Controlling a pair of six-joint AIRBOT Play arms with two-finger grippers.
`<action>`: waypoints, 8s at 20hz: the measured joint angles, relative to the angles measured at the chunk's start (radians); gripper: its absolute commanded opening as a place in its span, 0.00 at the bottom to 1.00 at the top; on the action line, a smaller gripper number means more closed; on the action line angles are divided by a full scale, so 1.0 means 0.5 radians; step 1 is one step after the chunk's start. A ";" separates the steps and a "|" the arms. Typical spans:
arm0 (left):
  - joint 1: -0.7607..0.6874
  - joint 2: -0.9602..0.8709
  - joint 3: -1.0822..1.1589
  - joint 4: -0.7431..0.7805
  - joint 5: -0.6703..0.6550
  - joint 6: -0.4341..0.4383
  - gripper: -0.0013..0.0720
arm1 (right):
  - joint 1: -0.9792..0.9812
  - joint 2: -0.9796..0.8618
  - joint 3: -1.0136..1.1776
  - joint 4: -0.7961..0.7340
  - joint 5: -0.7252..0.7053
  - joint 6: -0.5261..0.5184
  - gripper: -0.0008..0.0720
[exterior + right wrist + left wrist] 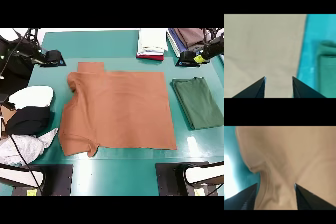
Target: Fold the shirts.
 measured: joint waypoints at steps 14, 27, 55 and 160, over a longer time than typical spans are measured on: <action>0.047 1.203 -2.045 0.145 -0.033 -0.085 0.77 | -0.079 0.849 -1.186 0.330 -0.273 -0.151 0.53; 0.049 1.308 -2.632 -0.024 0.435 -0.145 0.65 | -0.084 1.003 -1.271 0.340 -0.312 -0.156 0.53; 0.047 1.316 -2.265 -0.173 0.459 0.035 0.05 | -0.327 1.019 -2.638 0.163 -0.067 -0.209 0.04; 0.051 1.609 -2.630 -0.548 0.121 0.055 0.04 | -0.160 1.157 -2.620 0.223 -0.133 -0.100 0.04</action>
